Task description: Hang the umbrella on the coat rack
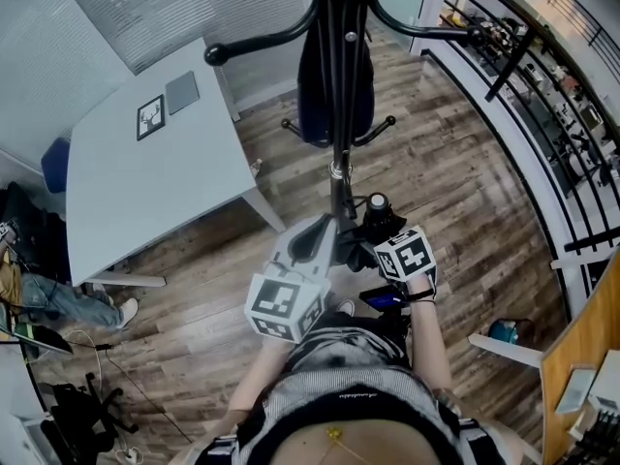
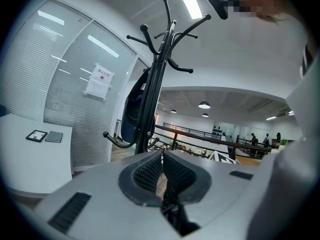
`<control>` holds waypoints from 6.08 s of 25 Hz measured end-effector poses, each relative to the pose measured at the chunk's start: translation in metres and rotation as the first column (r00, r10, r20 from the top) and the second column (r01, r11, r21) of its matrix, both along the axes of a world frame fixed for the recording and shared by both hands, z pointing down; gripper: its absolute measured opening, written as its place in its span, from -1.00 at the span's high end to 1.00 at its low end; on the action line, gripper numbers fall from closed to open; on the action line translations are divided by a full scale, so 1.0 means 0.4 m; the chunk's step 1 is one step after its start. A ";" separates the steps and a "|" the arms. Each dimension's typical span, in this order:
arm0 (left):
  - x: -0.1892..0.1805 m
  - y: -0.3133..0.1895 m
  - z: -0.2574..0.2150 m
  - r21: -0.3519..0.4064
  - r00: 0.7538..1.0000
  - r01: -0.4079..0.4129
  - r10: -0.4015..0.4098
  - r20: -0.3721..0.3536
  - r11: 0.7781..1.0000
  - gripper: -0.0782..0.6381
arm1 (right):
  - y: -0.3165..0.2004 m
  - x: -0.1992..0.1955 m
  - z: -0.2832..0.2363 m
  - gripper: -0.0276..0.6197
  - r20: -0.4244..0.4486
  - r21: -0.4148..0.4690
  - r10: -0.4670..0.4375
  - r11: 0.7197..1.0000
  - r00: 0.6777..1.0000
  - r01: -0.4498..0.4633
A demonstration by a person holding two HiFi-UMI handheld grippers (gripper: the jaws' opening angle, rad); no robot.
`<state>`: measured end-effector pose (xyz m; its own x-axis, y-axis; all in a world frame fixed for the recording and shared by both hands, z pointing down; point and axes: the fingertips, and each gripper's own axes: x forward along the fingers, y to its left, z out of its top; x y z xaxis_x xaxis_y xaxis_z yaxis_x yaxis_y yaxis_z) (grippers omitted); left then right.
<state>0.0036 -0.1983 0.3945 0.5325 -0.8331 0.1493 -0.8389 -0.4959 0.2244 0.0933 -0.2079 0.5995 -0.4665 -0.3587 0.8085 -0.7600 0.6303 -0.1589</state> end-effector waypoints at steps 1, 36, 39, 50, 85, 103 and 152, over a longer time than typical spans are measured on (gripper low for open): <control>-0.003 0.000 0.000 -0.001 1.000 0.002 -0.002 0.001 1.000 0.75 | -0.002 -0.002 0.000 0.14 0.000 -0.001 -0.001 1.000 1.000 0.001; -0.034 -0.039 -0.004 -0.005 1.000 0.002 -0.002 0.009 1.000 0.75 | -0.086 -0.024 0.070 0.14 -0.007 -0.063 0.000 0.998 1.000 0.000; -0.037 -0.044 -0.004 -0.005 1.000 0.004 -0.004 0.010 1.000 0.75 | -0.083 -0.021 0.085 0.14 -0.016 -0.079 0.000 0.997 1.000 -0.001; -0.034 -0.052 0.003 -0.011 1.000 0.000 0.000 0.011 1.000 0.75 | -0.075 -0.010 0.141 0.14 -0.028 -0.129 0.005 0.992 1.000 -0.009; -0.042 -0.047 0.028 -0.035 1.000 0.007 -0.006 0.021 0.999 0.75 | -0.081 -0.058 0.195 0.17 0.069 -0.130 -0.006 0.991 0.998 0.015; -0.026 -0.041 0.039 -0.050 1.000 -0.009 0.010 0.026 0.999 0.75 | -0.077 -0.073 0.120 0.20 0.161 -0.069 -0.009 0.997 0.987 0.020; 0.016 -0.043 0.098 -0.143 0.999 -0.031 0.036 0.031 0.989 0.75 | -0.055 -0.094 -0.190 0.84 0.298 0.283 -0.092 0.959 0.950 0.005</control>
